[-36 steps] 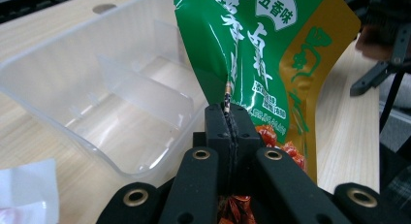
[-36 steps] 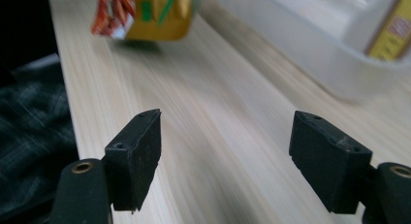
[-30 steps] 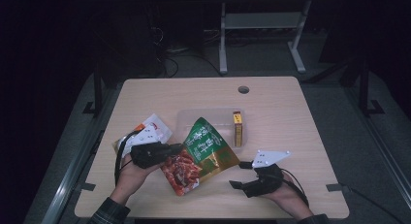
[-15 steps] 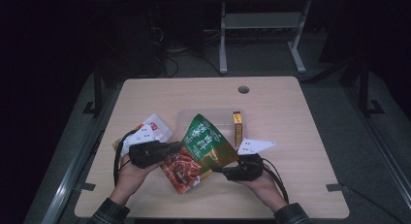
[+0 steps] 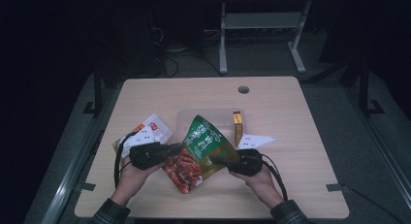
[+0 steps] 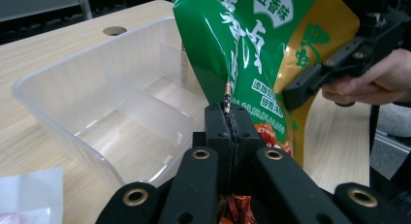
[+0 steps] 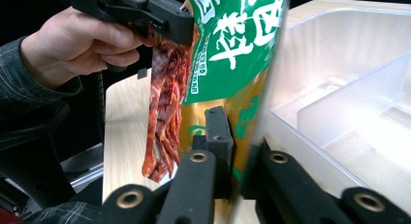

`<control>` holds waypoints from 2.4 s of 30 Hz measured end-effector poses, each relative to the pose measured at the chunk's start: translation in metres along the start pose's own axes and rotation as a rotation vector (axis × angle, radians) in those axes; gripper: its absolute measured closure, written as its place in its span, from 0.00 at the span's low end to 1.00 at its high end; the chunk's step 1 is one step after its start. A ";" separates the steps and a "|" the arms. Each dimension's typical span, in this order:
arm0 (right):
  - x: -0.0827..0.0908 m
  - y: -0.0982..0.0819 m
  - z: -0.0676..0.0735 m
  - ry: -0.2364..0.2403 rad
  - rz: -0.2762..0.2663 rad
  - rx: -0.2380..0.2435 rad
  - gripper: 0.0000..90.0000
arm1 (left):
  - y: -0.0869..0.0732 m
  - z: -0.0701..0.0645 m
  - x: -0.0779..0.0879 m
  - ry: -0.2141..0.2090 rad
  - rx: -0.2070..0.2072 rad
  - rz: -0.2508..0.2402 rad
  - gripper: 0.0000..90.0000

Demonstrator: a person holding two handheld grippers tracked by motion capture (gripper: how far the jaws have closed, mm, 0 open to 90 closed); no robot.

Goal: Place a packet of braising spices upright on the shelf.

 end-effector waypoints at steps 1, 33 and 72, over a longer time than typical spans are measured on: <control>0.002 0.001 -0.001 0.005 0.009 0.000 0.99 | -0.002 0.000 0.000 -0.005 0.004 0.008 0.99; 0.015 0.028 0.016 0.076 0.109 0.139 1.00 | -0.027 0.009 0.012 0.040 0.016 0.058 0.42; 0.047 0.116 -0.023 -0.098 -0.065 0.151 1.00 | -0.064 0.004 0.017 0.057 0.012 0.160 0.21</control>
Point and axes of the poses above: each handheld gripper's, and its own axes: x roughly backward along the jaws, y roughly out of its top, z roughly to its left, the point moved 6 cm from there along -x, roughly forward along the jaws, and after that the axes turned 3 degrees about y, right-handed, at the moved point
